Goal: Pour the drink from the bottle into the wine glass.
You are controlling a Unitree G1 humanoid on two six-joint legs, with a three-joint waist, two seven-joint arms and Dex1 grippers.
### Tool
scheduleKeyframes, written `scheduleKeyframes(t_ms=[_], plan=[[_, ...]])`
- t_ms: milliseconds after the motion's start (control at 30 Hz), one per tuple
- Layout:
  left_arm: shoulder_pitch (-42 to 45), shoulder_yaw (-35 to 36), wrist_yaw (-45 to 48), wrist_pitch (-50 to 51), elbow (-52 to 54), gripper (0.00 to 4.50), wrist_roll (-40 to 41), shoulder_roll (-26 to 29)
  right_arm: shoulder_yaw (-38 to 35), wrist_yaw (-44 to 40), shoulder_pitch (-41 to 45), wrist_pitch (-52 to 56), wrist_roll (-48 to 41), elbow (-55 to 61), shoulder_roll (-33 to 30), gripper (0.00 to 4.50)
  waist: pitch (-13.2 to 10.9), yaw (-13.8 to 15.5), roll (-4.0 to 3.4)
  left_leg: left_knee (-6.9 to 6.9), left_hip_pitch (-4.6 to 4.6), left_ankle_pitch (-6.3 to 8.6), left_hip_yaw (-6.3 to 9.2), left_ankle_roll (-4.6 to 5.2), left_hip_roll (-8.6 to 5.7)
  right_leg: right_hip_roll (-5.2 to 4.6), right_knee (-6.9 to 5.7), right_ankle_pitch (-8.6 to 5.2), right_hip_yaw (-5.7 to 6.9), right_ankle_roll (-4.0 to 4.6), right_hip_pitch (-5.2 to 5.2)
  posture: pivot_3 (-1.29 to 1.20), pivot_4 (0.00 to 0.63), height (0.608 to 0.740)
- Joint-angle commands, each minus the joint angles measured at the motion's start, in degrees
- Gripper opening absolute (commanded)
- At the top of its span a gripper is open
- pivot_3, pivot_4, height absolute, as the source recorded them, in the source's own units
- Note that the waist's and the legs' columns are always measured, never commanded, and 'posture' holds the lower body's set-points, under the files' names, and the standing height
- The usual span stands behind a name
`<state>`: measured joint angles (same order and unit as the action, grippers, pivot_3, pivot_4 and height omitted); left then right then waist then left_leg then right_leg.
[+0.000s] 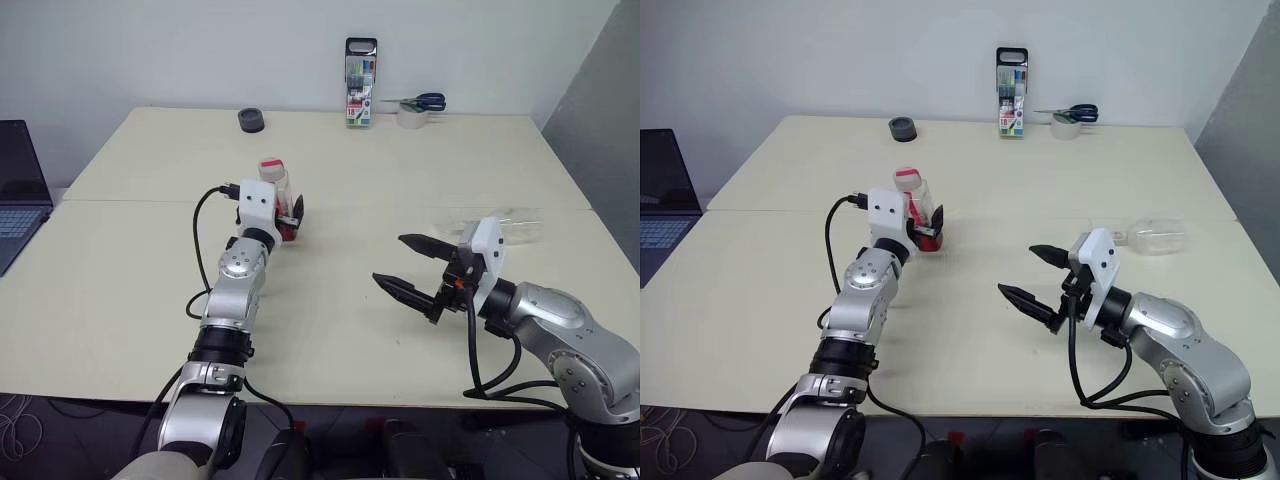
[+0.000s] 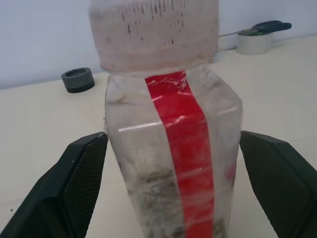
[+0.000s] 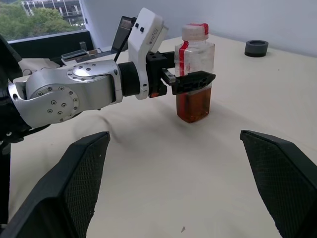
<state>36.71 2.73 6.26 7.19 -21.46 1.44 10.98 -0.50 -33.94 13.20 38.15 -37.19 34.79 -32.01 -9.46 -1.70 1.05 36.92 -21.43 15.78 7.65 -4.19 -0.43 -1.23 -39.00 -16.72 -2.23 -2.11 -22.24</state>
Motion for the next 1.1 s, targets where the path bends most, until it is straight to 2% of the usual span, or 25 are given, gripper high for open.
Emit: scheduleKeyframes(t_ms=[33,767,867,1067,1100], plan=[[2.95,0.28,-0.35,-1.44,-0.56,4.45,-0.15,-0.32,-1.00,-1.46,2.02,-0.59,-1.68,1.13,-0.29,4.50,0.00,0.00,0.00,0.00,0.00,0.00,0.00,0.00,0.00,0.00,0.00,0.00,0.00,0.00,0.00,0.00,0.150,0.740],[6.01,-0.56,0.19,0.08,-2.36,4.45,-1.00,0.75,-0.55,-2.46,3.78,-1.04,-0.79,-0.18,0.29,4.50,-0.01,0.00,0.02,0.00,-0.02,0.00,0.00,-0.01,0.00,-0.01,0.01,0.00,0.00,0.00,-0.02,0.00,0.150,0.740],[6.17,-0.26,-0.03,-0.20,-2.48,3.83,-1.11,0.90,-0.88,-2.63,4.08,-1.21,-0.65,-0.64,0.12,4.50,-0.01,0.00,0.02,0.00,-0.02,-0.01,0.00,-0.01,-0.01,-0.01,0.01,0.00,0.00,0.00,-0.02,0.00,0.150,0.740],[5.97,-0.13,0.19,-0.45,-2.25,1.95,-1.05,0.87,-0.97,-2.58,4.26,-1.31,-0.70,-0.75,0.26,4.50,-0.01,-0.05,0.02,0.00,-0.02,-0.01,0.00,-0.01,-0.01,-0.02,0.01,0.00,0.00,0.00,-0.02,0.00,0.150,0.740],[5.65,-0.11,0.27,-0.43,-1.85,1.84,-0.98,0.81,-0.94,-2.59,4.29,-1.37,-0.71,-0.73,0.32,4.50,-0.01,-0.11,0.02,0.00,-0.01,-0.01,0.00,-0.01,0.00,-0.01,0.01,0.00,0.00,0.00,-0.02,0.00,0.150,0.740]])
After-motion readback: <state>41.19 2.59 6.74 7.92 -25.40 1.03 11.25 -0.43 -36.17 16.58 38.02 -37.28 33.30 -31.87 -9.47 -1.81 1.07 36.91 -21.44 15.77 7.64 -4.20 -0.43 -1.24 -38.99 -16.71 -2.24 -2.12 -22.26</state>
